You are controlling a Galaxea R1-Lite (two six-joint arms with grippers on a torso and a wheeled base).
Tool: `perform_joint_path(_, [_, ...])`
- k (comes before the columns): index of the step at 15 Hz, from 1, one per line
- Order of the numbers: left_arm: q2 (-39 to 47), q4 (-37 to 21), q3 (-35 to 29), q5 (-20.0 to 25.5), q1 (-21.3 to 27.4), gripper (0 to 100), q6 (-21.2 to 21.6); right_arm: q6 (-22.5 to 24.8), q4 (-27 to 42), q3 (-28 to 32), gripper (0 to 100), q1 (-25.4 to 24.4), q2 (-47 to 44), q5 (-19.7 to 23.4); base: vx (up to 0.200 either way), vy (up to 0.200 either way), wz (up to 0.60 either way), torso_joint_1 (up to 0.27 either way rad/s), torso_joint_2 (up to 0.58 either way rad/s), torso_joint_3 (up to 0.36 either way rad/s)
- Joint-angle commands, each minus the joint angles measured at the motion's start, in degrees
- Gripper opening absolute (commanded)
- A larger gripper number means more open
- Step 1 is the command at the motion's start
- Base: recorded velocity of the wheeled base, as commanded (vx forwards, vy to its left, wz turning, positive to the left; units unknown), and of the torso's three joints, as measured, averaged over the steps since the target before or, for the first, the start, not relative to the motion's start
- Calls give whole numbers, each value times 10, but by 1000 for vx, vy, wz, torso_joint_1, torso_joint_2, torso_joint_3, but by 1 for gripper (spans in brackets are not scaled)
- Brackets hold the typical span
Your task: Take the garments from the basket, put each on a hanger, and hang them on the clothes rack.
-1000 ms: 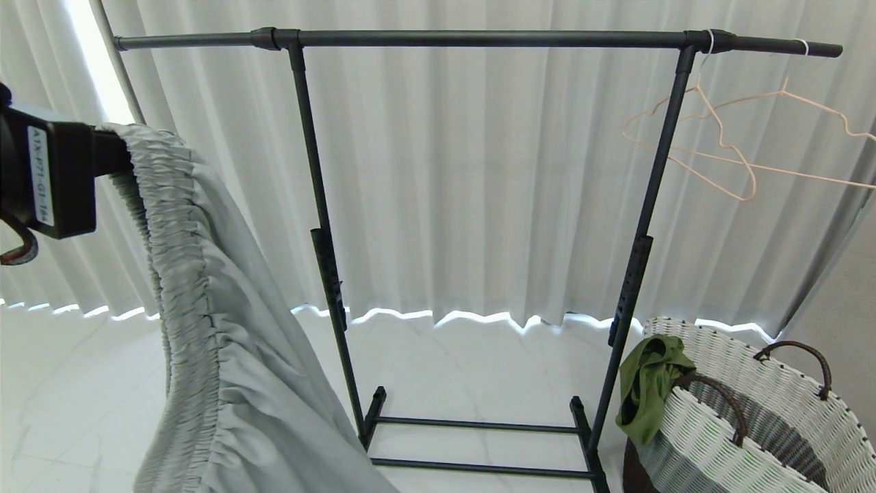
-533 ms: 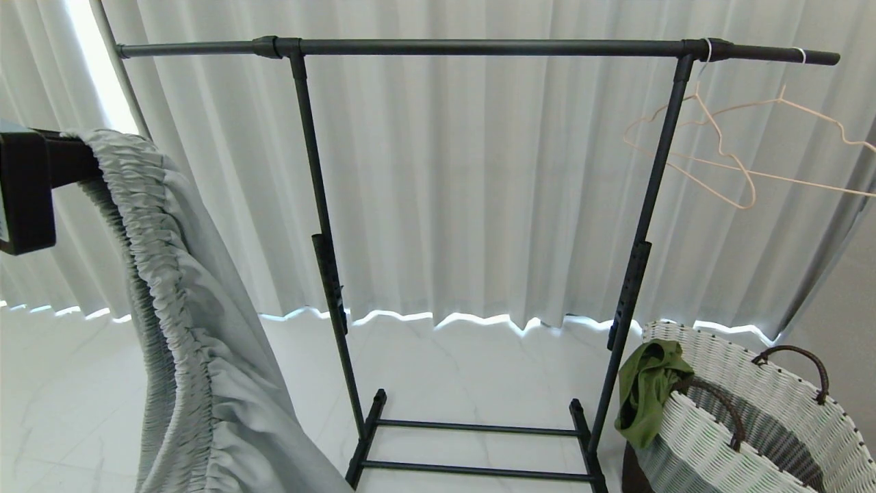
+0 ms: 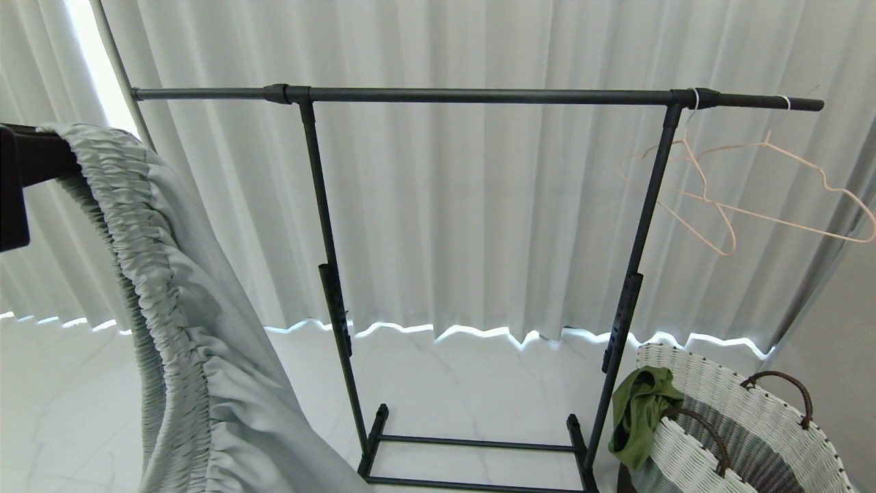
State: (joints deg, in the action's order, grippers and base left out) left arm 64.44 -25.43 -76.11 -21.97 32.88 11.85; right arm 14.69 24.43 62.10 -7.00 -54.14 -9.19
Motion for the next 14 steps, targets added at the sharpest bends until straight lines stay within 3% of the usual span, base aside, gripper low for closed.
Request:
perform_joint_path(1, [-6, 0, 5, 0, 0, 0, 0, -4, 0, 0, 100, 0, -1, 1, 0, 0, 0, 203, -476, -271])
perform_joint_path(7, [-10, 0, 9, 0, 0, 0, 0, -13, -3, -15, 100, 0, -4, 0, 0, 0, 0, 210, -486, -272])
perform_joint_path(10, [-10, 0, 8, 0, 0, 0, -1, -11, -79, -79, 100, 0, 9, 6, 0, 0, 0, 207, -471, -260])
perform_joint_path(14, [-13, 0, 18, -1, 0, 0, 27, -9, -98, -98, 100, 1, 9, 5, 0, 0, 0, 48, -96, -57])
